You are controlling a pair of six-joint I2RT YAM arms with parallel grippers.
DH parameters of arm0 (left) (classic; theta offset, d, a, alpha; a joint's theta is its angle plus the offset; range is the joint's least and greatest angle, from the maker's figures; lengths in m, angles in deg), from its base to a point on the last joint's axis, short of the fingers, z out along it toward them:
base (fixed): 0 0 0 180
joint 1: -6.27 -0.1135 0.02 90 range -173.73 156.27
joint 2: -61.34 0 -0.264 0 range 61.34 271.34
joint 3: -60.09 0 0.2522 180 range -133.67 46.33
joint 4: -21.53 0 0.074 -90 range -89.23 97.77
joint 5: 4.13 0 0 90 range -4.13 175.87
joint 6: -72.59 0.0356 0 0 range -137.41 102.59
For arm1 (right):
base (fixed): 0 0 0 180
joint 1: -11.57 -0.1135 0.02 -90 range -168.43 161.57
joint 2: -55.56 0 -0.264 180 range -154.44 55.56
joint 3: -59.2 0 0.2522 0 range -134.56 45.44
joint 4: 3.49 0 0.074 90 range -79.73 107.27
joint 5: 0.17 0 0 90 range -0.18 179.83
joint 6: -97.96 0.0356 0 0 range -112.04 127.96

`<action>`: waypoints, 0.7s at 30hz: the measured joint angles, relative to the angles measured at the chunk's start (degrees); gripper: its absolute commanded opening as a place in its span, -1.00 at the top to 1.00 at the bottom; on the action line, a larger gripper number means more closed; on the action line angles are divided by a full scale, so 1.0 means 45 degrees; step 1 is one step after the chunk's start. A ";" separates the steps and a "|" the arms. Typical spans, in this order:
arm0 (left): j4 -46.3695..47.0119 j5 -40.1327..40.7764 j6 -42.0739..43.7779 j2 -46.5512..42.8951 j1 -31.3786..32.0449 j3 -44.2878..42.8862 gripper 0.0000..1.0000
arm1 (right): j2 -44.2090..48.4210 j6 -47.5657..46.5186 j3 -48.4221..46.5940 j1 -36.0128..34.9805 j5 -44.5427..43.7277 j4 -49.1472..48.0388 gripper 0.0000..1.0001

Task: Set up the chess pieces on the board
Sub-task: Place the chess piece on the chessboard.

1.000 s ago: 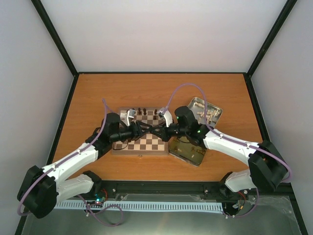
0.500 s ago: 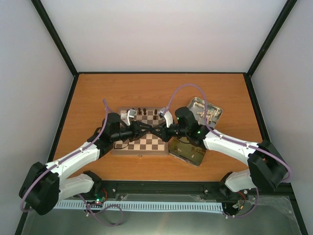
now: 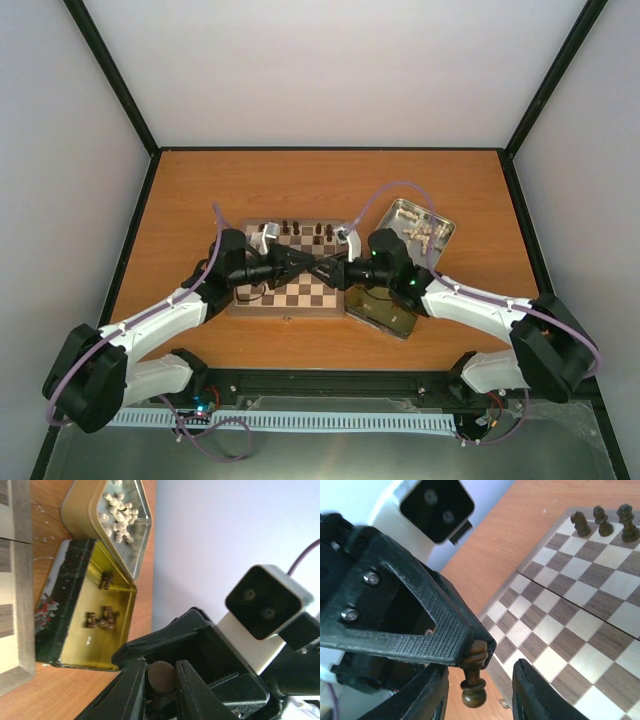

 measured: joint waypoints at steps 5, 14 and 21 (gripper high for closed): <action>0.0437 -0.0209 -0.0991 -0.0029 0.0000 0.0000 0.82 | 0.1030 0.1996 0.1316 -0.0039 -0.0316 -0.2011 0.12; 0.1350 -0.0063 -0.3143 -0.0049 0.0000 0.0005 0.83 | 0.1637 0.4600 0.2152 -0.0335 -0.1311 -0.4551 0.09; 0.2098 0.0233 -0.4600 -0.0053 0.0000 0.0005 0.83 | 0.1695 0.5629 0.3089 -0.0476 -0.2783 -0.5168 0.15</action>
